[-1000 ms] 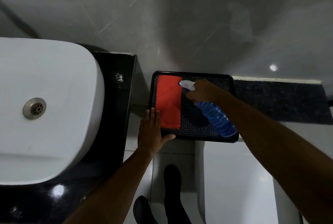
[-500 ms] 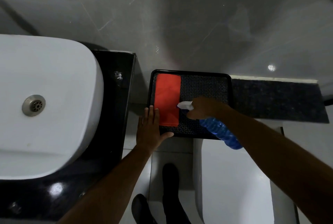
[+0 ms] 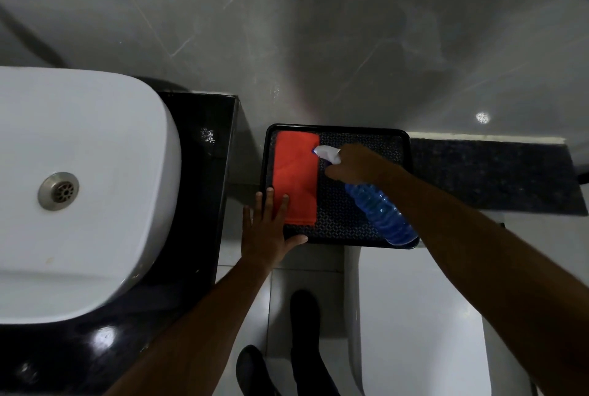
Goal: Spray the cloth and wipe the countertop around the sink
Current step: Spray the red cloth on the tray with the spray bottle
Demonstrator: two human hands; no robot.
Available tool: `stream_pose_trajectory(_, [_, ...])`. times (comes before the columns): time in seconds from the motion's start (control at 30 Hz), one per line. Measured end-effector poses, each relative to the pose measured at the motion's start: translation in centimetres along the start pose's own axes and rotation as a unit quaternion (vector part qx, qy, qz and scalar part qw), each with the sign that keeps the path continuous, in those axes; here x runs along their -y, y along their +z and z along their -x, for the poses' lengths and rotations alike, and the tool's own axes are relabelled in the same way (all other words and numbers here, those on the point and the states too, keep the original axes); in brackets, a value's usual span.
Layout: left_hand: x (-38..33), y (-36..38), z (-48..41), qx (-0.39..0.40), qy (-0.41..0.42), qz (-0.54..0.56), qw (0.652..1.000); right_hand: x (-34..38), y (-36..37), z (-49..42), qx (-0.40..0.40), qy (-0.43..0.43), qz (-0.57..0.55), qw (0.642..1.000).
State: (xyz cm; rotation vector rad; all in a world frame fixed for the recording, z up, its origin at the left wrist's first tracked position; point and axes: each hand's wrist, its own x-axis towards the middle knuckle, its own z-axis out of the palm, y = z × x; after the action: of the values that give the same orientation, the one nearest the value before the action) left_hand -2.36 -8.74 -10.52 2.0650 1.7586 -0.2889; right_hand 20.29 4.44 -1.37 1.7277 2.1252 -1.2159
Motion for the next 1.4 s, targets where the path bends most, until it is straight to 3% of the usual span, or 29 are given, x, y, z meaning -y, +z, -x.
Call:
stream_pose_trajectory(0.1, [0.0, 0.0, 0.0, -0.002, 0.0, 0.005, 1.0, -0.2, -0.3, -0.1, 0.007, -0.003, -0.015, 1.0])
stream_pose_trajectory(0.27, [0.1, 0.1, -0.1, 0.004, 0.0, 0.008, 1.0, -0.8, 1.1, 0.5, 0.09, -0.001, 0.032, 0.995])
stream_pose_trajectory(0.43, [0.2, 0.1, -0.2, 0.004, 0.0, 0.01, 1.0, -1.0, 2.4, 0.8, 0.083, 0.035, 0.057, 0.994])
stream_pose_trajectory(0.57, [0.3, 0.2, -0.2, 0.006, -0.001, 0.01, 1.0, -1.5, 2.4, 1.3, 0.074, 0.013, 0.061, 0.995])
stream_pose_trajectory(0.63, [0.2, 0.2, -0.2, 0.007, -0.002, 0.007, 1.0, -2.3, 1.3, 1.4, 0.028, -0.016, 0.013, 0.999])
stream_pose_trajectory(0.7, [0.2, 0.1, -0.3, 0.011, -0.003, 0.004, 1.0, -3.2, 0.0, 1.7, -0.068, -0.008, -0.111, 0.991])
stream_pose_trajectory(0.8, [0.2, 0.1, -0.3, 0.015, -0.003, 0.001, 1.0, -4.4, -1.4, 2.0, -0.232, 0.05, -0.267, 0.934])
stream_pose_trajectory(0.9, [0.2, 0.0, -0.2, 0.01, -0.002, 0.002, 1.0, -4.8, -1.8, 2.6, -0.331, 0.017, -0.301, 0.894])
stream_pose_trajectory(1.03, [0.0, -0.2, -0.2, 0.006, -0.001, -0.002, 1.0, -4.4, -0.8, 2.8, -0.401, -0.067, -0.308, 0.86])
stream_pose_trajectory(1.2, [0.0, -0.2, -0.2, 0.009, 0.0, 0.004, 1.0, -3.9, 0.3, 2.0, -0.463, -0.097, -0.314, 0.823])
stream_pose_trajectory(1.4, [0.0, -0.2, -0.2, 0.013, -0.004, 0.005, 1.0, -3.3, 0.9, 2.2, -0.452, -0.078, -0.317, 0.83])
